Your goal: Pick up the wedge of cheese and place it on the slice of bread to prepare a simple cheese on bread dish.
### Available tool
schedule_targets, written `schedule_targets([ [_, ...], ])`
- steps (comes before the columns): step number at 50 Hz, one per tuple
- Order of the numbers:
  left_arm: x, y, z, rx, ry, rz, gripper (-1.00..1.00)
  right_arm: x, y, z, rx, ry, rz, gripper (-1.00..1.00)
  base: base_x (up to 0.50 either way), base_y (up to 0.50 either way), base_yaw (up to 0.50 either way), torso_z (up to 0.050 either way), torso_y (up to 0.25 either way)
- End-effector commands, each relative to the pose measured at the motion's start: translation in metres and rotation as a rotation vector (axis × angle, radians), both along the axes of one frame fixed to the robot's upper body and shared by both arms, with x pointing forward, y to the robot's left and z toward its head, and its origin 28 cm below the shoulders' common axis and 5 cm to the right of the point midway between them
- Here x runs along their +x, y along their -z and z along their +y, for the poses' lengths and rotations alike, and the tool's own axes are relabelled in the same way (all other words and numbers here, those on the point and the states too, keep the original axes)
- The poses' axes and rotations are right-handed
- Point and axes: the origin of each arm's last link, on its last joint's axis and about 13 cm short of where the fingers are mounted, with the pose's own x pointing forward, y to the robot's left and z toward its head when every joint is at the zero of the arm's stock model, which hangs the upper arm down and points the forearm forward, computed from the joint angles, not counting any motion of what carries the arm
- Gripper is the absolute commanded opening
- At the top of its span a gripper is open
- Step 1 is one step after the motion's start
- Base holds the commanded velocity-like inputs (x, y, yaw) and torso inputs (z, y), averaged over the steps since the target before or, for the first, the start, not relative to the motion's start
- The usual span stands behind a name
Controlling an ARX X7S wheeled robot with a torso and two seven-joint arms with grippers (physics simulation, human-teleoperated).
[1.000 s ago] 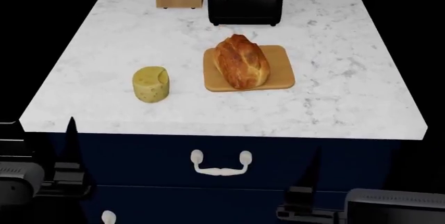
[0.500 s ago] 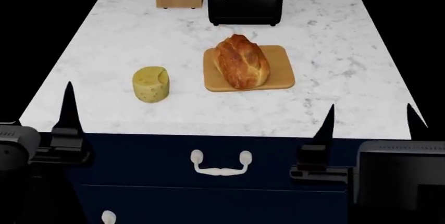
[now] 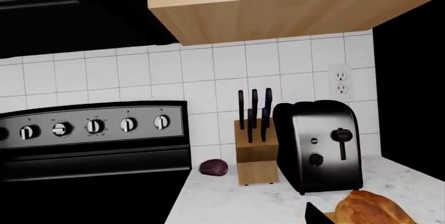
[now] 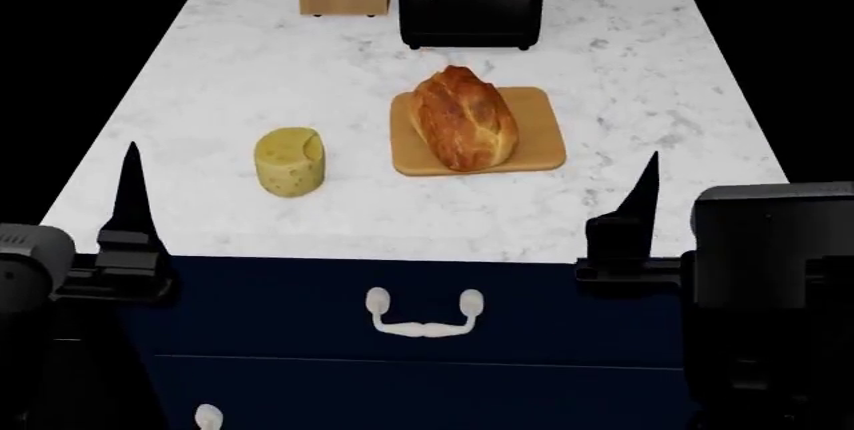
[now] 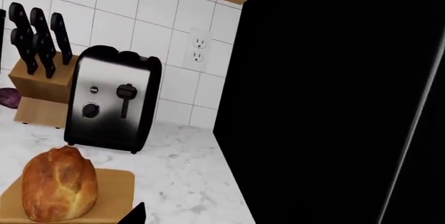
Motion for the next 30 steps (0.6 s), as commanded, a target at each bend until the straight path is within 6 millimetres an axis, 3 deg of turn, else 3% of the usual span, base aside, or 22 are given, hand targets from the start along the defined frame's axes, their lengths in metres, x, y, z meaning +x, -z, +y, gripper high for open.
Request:
schedule_targets([
  [1, 0.003, -0.003, 0.000, 0.000, 0.000, 0.002, 1.00, 0.003, -0.003, -0.003, -0.015, 0.009, 0.010, 1.00, 0.00, 0.00, 0.00, 0.000, 0.000],
  [8, 0.015, -0.010, -0.001, 0.004, 0.005, -0.006, 1.00, 0.005, -0.006, -0.004, -0.022, -0.027, -0.017, 1.00, 0.00, 0.00, 0.00, 0.000, 0.000],
  [22, 0.016, -0.013, -0.003, 0.006, 0.015, -0.009, 1.00, 0.005, -0.009, -0.002, -0.020, -0.065, -0.052, 1.00, 0.00, 0.00, 0.00, 0.000, 0.000],
  [30, 0.017, -0.013, -0.003, 0.000, 0.015, -0.014, 1.00, 0.004, -0.010, 0.000, -0.032, -0.099, -0.060, 1.00, 0.16, -0.37, 0.00, 0.000, 0.000],
])
